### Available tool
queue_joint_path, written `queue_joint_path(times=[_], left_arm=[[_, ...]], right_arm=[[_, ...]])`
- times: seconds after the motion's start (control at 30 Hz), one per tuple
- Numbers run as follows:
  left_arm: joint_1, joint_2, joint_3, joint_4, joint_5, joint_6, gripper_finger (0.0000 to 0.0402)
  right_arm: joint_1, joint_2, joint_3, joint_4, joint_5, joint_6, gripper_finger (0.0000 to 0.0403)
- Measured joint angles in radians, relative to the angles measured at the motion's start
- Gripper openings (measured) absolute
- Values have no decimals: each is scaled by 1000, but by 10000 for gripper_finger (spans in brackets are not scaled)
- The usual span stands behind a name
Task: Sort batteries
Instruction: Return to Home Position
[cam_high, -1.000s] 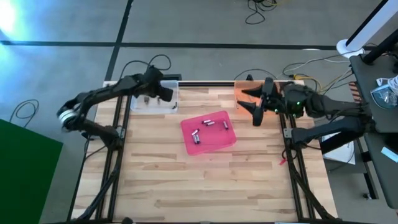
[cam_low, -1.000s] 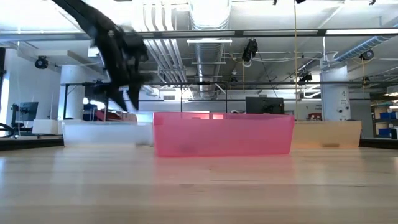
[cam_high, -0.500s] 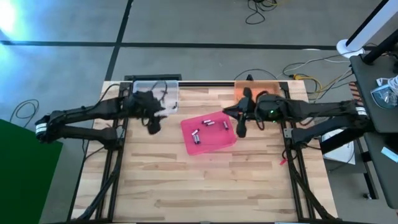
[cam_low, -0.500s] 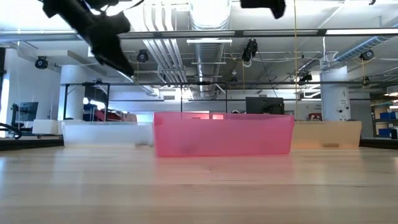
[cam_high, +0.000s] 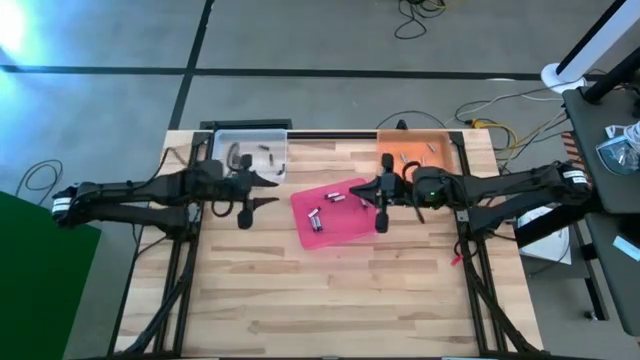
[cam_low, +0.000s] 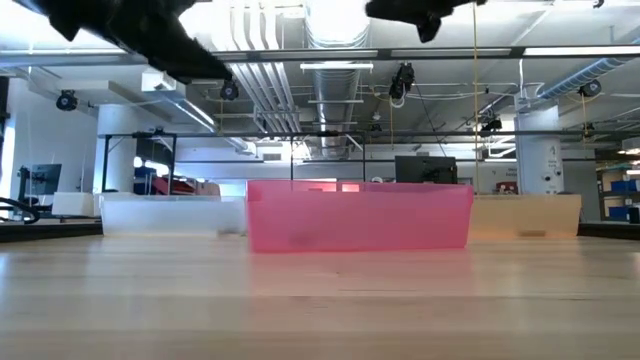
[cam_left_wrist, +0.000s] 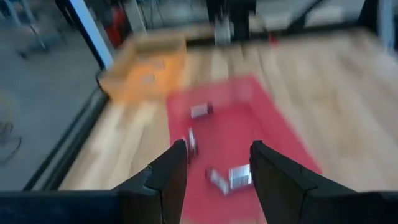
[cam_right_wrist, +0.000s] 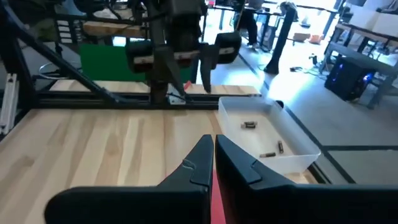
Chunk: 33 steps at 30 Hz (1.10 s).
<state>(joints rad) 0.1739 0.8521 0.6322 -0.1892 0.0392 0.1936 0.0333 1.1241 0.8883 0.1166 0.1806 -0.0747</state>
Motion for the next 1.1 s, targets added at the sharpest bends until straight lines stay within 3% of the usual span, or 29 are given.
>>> queue_joint_path(times=[0.2, 0.43, 0.57, 0.7, 0.83, 1.1], left_arm=[[-5, -122, -145, 273, -17, -94, 153], [-5, -169, -263, 486, -27, -98, 153], [-5, -211, -267, 509, -29, -83, 128], [-5, -281, -259, 509, -29, -57, 68], [-4, -354, -264, 480, -29, -66, 9], [-4, -402, -307, 475, 42, -105, 1]], right_arm=[[-9, -128, -138, 57, -61, -4, 9], [-46, -301, -323, 67, -130, -5, 9], [-47, -406, -390, 109, -133, 12, 9], [-60, -512, -424, 97, -144, 62, 9], [-121, -563, -445, 98, -223, 121, 9], [-359, -512, -441, 59, -498, 88, 9]])
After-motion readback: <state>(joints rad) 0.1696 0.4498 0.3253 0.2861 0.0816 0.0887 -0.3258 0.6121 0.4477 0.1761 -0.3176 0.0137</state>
